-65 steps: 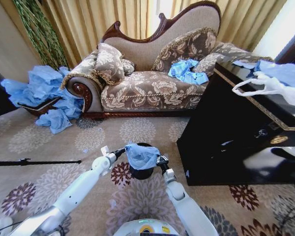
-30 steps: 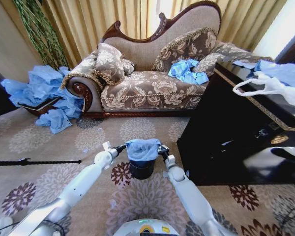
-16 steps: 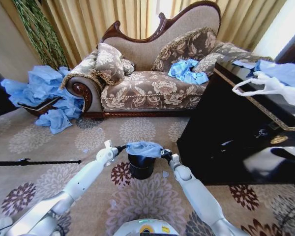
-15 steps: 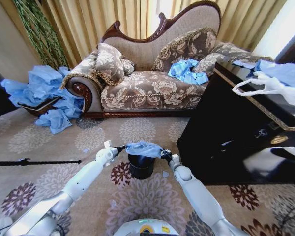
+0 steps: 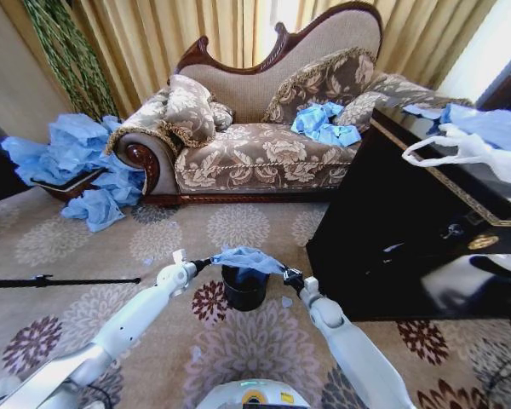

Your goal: Place a garbage bag over the trash bin.

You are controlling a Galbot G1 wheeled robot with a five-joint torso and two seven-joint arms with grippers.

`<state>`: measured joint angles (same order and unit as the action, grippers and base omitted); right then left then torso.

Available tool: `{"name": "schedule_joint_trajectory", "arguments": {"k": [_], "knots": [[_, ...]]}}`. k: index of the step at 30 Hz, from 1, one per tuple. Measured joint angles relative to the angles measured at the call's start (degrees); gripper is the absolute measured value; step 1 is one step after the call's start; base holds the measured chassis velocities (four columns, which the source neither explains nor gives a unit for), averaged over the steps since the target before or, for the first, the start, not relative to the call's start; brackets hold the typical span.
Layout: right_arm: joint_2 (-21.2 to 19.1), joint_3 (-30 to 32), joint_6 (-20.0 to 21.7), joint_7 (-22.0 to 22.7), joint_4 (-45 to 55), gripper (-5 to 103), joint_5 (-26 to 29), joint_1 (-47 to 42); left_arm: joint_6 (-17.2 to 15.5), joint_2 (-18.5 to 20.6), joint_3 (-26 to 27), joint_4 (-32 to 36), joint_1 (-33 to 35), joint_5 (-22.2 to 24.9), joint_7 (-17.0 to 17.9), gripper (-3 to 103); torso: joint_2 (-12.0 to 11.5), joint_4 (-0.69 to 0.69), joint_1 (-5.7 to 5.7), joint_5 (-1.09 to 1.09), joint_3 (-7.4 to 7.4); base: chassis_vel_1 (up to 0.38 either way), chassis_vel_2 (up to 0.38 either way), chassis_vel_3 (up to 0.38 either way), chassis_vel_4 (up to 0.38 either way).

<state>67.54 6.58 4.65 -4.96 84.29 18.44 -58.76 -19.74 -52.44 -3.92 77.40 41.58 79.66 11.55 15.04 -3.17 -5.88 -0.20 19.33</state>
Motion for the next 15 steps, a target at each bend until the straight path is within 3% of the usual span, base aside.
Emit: {"name": "schedule_joint_trajectory", "arguments": {"k": [11,15], "knots": [[1.1,1.0,-0.5,1.5,3.1,0,0.1,-3.7,-1.7,4.8,1.7,11.1,7.0,2.7,1.2,0,0.0,0.01,0.00,0.01,0.00,0.000,0.000,0.000,0.000],[1.1,1.1,-0.6,1.6,3.1,0,-0.1,-4.2,-1.7,6.0,2.5,12.3,8.7,2.8,1.2,0,0.0,0.01,0.00,0.00,0.00,0.000,0.000,0.000,0.000]]}}
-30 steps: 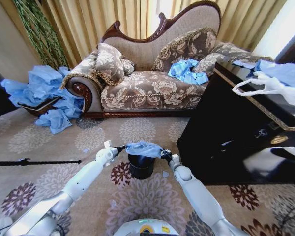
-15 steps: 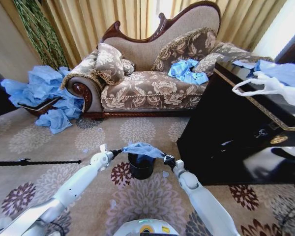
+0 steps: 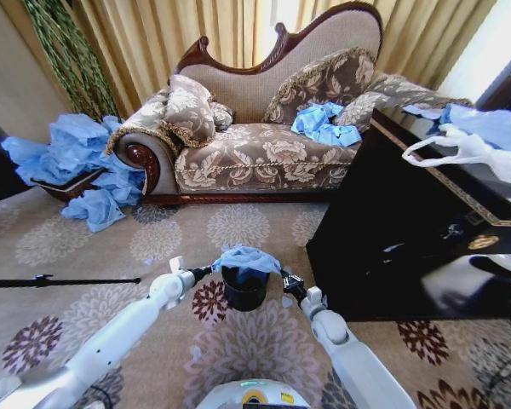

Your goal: Place a garbage bag over the trash bin.

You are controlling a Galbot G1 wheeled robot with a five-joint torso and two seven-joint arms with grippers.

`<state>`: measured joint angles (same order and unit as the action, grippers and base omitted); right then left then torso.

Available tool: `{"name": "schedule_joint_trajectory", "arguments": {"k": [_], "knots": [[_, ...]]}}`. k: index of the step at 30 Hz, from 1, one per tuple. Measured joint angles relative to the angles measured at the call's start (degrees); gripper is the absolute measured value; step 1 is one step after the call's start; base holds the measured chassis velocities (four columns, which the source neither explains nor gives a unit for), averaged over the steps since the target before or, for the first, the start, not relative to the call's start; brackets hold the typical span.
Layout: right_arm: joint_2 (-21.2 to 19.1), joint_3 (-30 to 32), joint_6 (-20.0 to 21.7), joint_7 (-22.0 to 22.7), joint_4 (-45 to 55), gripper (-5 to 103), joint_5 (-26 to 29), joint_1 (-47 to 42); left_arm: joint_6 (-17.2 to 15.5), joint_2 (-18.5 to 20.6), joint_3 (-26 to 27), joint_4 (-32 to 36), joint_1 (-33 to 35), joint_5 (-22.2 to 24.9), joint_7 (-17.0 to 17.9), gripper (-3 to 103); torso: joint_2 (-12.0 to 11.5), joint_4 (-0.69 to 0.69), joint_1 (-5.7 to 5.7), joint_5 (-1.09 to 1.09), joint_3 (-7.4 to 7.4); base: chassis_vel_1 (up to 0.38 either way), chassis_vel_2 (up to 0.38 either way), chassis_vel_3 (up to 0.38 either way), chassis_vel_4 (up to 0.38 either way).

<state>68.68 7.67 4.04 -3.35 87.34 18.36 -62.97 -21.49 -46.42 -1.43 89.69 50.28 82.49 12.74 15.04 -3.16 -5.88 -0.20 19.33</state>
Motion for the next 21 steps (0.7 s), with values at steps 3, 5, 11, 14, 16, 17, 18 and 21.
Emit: {"name": "schedule_joint_trajectory", "arguments": {"k": [3,5,11,14,16,17,18,21], "knots": [[0.0,0.6,-1.0,0.0,-0.3,0,-0.8,-0.4,0.0,0.4,0.3,0.3,0.8,-0.1,-0.1,0,0.0,0.01,0.00,0.01,0.00,0.000,0.000,0.000,0.000],[0.0,1.3,-2.9,-0.4,-0.2,0,-1.3,-0.8,0.1,0.5,0.4,0.4,1.1,-0.1,-0.1,0,0.0,0.01,0.00,0.00,0.00,0.000,0.000,0.000,0.000],[-3.4,1.8,-7.9,-4.4,5.1,10,-5.0,-1.9,0.2,0.3,0.2,0.5,0.9,-0.2,-0.3,0,0.0,-0.02,0.00,-0.02,0.00,0.000,0.000,0.000,0.000],[-5.3,0.4,-9.6,-8.5,4.8,21,-8.4,0.5,0.2,0.2,-0.2,0.3,0.5,-0.3,-0.3,0,0.0,0.00,0.00,0.01,0.00,0.000,0.000,0.000,0.000],[-8.3,-2.3,-9.8,-14.1,3.9,31,-10.2,4.3,0.2,0.0,-1.0,0.0,-0.2,-0.3,-0.3,0,0.0,0.03,-0.01,0.02,0.01,0.000,0.000,0.000,0.000],[-9.6,-3.2,-9.4,-15.5,3.9,36,-9.8,5.4,0.2,-0.2,-1.7,-0.4,-0.9,-0.3,-0.5,0,0.0,0.04,0.00,0.02,0.01,0.000,0.000,0.000,0.000],[-9.6,-3.2,-9.4,-15.5,3.9,36,-9.8,5.4,0.2,-0.2,-1.7,-0.4,-0.9,-0.3,-0.5,0,0.0,0.04,0.00,0.02,0.01,0.000,0.000,0.000,0.000],[-14.0,-5.1,-8.2,-20.2,4.2,48,-7.9,7.9,0.3,-1.0,-4.1,-1.4,-3.1,-0.3,-1.2,0,0.0,-0.05,-0.01,-0.01,0.01,0.000,0.000,0.000,0.000]]}}
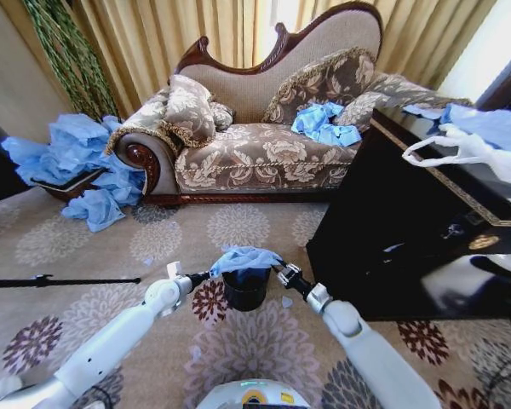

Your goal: Place a garbage bag over the trash bin.

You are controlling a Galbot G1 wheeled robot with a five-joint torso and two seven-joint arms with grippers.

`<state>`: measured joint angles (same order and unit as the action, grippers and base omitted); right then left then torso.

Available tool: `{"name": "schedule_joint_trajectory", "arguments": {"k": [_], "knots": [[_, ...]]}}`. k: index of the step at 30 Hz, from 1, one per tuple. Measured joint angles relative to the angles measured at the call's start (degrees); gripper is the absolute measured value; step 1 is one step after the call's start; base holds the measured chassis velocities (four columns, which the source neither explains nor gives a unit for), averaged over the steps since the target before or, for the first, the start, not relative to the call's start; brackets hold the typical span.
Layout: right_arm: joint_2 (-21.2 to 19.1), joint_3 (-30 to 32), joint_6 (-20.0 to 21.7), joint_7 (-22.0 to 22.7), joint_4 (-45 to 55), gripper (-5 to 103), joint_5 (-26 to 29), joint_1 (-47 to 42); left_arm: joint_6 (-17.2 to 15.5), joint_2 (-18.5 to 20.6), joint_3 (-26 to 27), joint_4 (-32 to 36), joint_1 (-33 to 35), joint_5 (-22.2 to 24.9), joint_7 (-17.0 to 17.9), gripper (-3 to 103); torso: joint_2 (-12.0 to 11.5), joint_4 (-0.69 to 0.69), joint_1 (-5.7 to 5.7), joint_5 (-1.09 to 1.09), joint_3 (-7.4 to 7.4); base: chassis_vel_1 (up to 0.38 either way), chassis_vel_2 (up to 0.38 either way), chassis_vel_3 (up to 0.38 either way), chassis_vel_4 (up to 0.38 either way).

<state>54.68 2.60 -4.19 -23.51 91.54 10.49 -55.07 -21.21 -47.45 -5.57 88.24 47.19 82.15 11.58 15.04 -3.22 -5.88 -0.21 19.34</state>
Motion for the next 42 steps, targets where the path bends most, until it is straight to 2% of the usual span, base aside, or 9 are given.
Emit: {"name": "schedule_joint_trajectory", "arguments": {"k": [1,3,5,7,11,13,24,31,42], "knots": [[-1.2,-0.8,0.3,-1.4,0.0,54,0.3,0.9,0.0,-0.2,-0.4,-0.2,-0.3,0.0,-0.1,0,0.0,-0.01,0.00,0.01,0.00,0.000,0.000,0.000,0.000],[-2.4,-1.9,0.6,-2.8,0.0,54,0.6,2.0,0.0,-0.3,-0.6,-0.2,-0.3,-0.1,-0.2,0,0.0,0.00,0.00,0.03,0.00,0.000,0.000,0.000,0.000],[-4.6,-4.3,1.2,-6.0,-0.4,65,0.9,4.9,0.0,-0.5,-1.0,-0.2,-0.3,-0.4,-0.3,0,0.0,0.09,0.00,0.02,0.00,0.000,0.000,0.000,0.000],[-5.3,-5.2,1.4,-7.1,-0.9,70,0.9,6.1,0.1,-0.7,-1.3,-0.4,-0.4,-0.6,-0.5,0,0.0,0.11,0.00,0.01,0.00,0.000,0.000,0.000,0.000],[-6.0,-7.9,1.1,-8.5,-2.6,86,-0.3,9.5,0.2,-1.0,-1.3,-0.5,-0.2,-1.0,-0.8,0,0.0,0.01,0.00,0.03,0.00,0.000,0.000,0.000,0.000],[-6.1,-10.7,1.2,-9.0,-3.1,96,-0.3,12.6,0.2,-0.8,-1.0,-0.2,0.2,-1.1,-0.9,0,0.0,0.04,0.00,0.02,0.00,0.000,0.000,0.000,0.000],[-4.7,-21.6,3.9,-9.8,-5.2,103,2.0,23.5,0.3,-0.1,-0.3,0.6,1.2,-1.6,-1.5,0,0.0,0.06,0.00,0.00,0.00,0.000,0.000,0.000,0.000],[-2.3,-26.8,4.8,-10.4,-8.5,90,3.1,29.4,0.4,0.0,-0.3,1.2,1.8,-2.2,-1.8,0,0.0,0.06,0.00,0.01,0.00,0.000,0.000,0.000,0.000],[-0.3,-32.1,7.2,-13.1,-13.0,52,1.6,34.9,0.9,0.0,0.4,1.5,2.7,-2.8,-2.6,0,0.0,0.04,0.00,0.01,0.00,0.000,0.000,0.000,0.000]]}}
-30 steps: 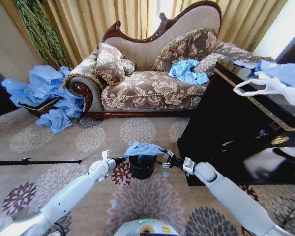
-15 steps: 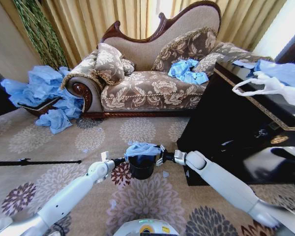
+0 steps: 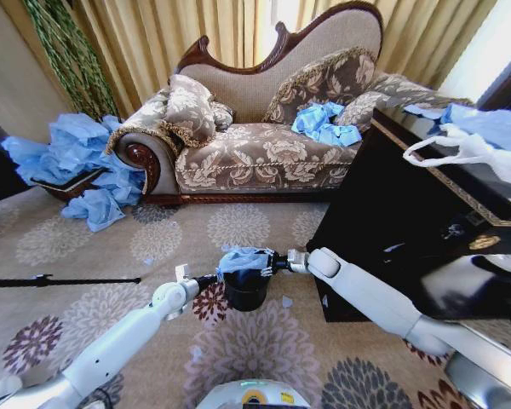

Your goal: Place a garbage bag over the trash bin.

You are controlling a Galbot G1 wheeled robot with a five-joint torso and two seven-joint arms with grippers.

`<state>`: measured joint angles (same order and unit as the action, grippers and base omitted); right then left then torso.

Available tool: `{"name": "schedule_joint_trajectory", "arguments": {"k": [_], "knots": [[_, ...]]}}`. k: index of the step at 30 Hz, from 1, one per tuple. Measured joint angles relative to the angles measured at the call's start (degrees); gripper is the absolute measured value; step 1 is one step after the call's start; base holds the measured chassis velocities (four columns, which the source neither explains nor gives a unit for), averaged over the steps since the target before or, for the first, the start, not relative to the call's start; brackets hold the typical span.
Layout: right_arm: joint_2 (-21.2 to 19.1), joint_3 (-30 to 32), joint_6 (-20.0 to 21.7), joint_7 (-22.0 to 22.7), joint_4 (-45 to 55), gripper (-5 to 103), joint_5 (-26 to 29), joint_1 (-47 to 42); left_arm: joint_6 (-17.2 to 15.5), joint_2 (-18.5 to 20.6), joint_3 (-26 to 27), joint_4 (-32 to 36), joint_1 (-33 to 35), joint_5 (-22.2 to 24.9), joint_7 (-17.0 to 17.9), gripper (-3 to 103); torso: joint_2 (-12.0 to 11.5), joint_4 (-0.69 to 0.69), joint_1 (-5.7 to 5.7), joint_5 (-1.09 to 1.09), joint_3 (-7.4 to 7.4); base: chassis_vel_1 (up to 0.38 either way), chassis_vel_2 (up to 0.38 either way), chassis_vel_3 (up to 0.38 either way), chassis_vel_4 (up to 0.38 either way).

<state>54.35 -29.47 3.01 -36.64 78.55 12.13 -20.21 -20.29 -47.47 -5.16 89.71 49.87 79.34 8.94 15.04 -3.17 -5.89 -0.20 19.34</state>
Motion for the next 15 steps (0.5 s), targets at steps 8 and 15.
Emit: {"name": "schedule_joint_trajectory", "arguments": {"k": [8,15], "knots": [[-0.3,-0.5,1.6,0.1,-0.2,24,-1.6,-0.5,0.3,0.0,0.3,0.0,0.3,-0.1,-0.3,0,0.0,0.00,0.01,-0.01,0.00,0.000,0.000,0.000,0.000],[-0.7,0.3,0.9,1.7,0.7,1,-2.3,-0.7,0.3,0.1,0.4,0.0,0.3,0.1,-0.5,0,0.0,0.01,0.01,0.00,0.00,0.000,0.000,0.000,0.000]]}}
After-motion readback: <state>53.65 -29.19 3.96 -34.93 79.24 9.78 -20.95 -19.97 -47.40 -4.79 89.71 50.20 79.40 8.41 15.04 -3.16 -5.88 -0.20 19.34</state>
